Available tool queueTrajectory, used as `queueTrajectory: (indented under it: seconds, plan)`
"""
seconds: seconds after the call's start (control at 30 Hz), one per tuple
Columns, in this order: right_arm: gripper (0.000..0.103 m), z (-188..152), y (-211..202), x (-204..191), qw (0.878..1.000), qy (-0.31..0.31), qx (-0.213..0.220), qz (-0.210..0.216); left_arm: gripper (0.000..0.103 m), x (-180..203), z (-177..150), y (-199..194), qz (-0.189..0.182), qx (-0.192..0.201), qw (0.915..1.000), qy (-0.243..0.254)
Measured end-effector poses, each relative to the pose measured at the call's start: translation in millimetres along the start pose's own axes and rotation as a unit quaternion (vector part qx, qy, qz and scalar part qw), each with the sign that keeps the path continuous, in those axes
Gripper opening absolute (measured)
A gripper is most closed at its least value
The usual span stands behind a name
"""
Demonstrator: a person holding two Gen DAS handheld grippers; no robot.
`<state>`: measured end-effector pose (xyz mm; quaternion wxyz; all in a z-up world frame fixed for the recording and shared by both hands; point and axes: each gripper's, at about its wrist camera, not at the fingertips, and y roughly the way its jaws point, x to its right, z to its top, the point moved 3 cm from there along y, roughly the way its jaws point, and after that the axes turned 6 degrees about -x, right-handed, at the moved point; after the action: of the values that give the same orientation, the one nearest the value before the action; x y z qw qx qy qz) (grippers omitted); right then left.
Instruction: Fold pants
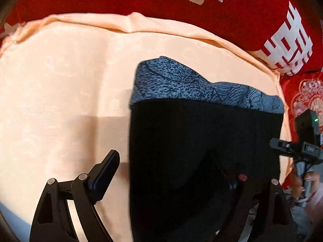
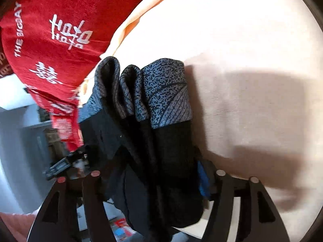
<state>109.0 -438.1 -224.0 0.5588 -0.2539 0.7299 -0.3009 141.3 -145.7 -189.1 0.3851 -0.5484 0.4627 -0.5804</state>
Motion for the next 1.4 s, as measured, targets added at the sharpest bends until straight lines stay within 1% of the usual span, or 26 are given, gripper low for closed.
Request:
queueTrajectory:
  seconds: [0.07, 0.13, 0.17, 0.23, 0.33, 0.4, 0.43, 0.53, 0.63, 0.73, 0.77, 0.8, 0.83, 1.0, 1.23, 1.4]
  plan:
    - [0.072, -3.3, -6.6, -4.5, 1.0, 0.009, 0.006, -0.024, 0.089, 2.0, -4.3, -5.8, 0.028, 0.002, 0.9996, 0.001]
    - [0.073, -8.3, -14.3, -7.4, 0.999, 0.021, 0.013, -0.047, 0.089, 2.9, -12.2, -13.3, 0.064, 0.01, 0.9979, 0.004]
    - [0.074, -13.3, -19.4, -8.6, 0.997, 0.027, 0.019, -0.064, 0.089, 5.8, -16.2, -16.7, 0.08, 0.013, 0.9967, 0.006]
    - [0.078, -23.5, -26.6, -10.9, 0.995, 0.035, 0.031, -0.089, 0.089, 12.6, -26.9, -23.6, 0.099, 0.015, 0.9949, 0.009]
    - [0.08, -45.8, -38.0, -15.1, 0.991, 0.045, 0.045, -0.121, 0.089, 24.5, -44.8, -30.0, 0.107, 0.008, 0.9939, 0.025]
    - [0.082, -62.9, -44.1, -17.5, 0.988, 0.049, 0.052, -0.136, 0.103, 32.0, -55.8, -33.0, 0.118, 0.005, 0.9924, 0.035]
    - [0.082, -68.9, -44.5, -21.8, 0.987, 0.05, 0.054, -0.144, 0.103, 24.1, -66.0, -41.4, 0.122, 0.005, 0.9917, 0.04]
    - [0.085, -88.6, -43.9, -39.7, 0.981, 0.034, 0.06, -0.179, 0.103, 35.6, -84.6, -45.8, 0.13, 0.001, 0.9903, 0.049]
    - [0.086, -107.0, -42.3, -57.6, 0.976, 0.016, 0.062, -0.21, 0.103, 49.5, -90.7, -49.9, 0.142, 0.002, 0.9884, 0.055]
    - [0.088, -120.2, -39.3, -75.0, 0.968, -0.002, 0.073, -0.24, 0.103, 55.2, -100.1, -61.9, 0.144, 0.009, 0.9884, 0.047]
    - [0.09, -123.2, -37.7, -80.7, 0.966, -0.006, 0.076, -0.248, 0.103, 56.8, -103.1, -66.3, 0.149, 0.011, 0.9879, 0.044]
    - [0.1, -126.9, -36.9, -85.6, 0.963, -0.009, 0.08, -0.257, 0.103, 57.6, -105.5, -69.7, 0.153, 0.012, 0.9873, 0.043]
    - [0.103, -130.9, -37.2, -90.0, 0.96, -0.012, 0.084, -0.267, 0.103, 59.2, -106.6, -72.7, 0.156, 0.013, 0.9869, 0.04]
    - [0.103, -143.5, -37.3, -116.5, 0.945, -0.035, 0.093, -0.312, 0.103, 67.3, -119.3, -90.3, 0.163, 0.015, 0.9856, 0.04]
    - [0.103, -157.9, -36.9, -146.7, 0.945, -0.042, 0.087, -0.313, 0.103, 70.6, -131.1, -109.1, 0.174, 0.017, 0.9837, 0.039]
    - [0.103, -166.8, -38.1, -155.1, 0.948, -0.02, 0.084, -0.306, 0.103, 74.1, -136.1, -118.3, 0.175, 0.017, 0.9836, 0.039]
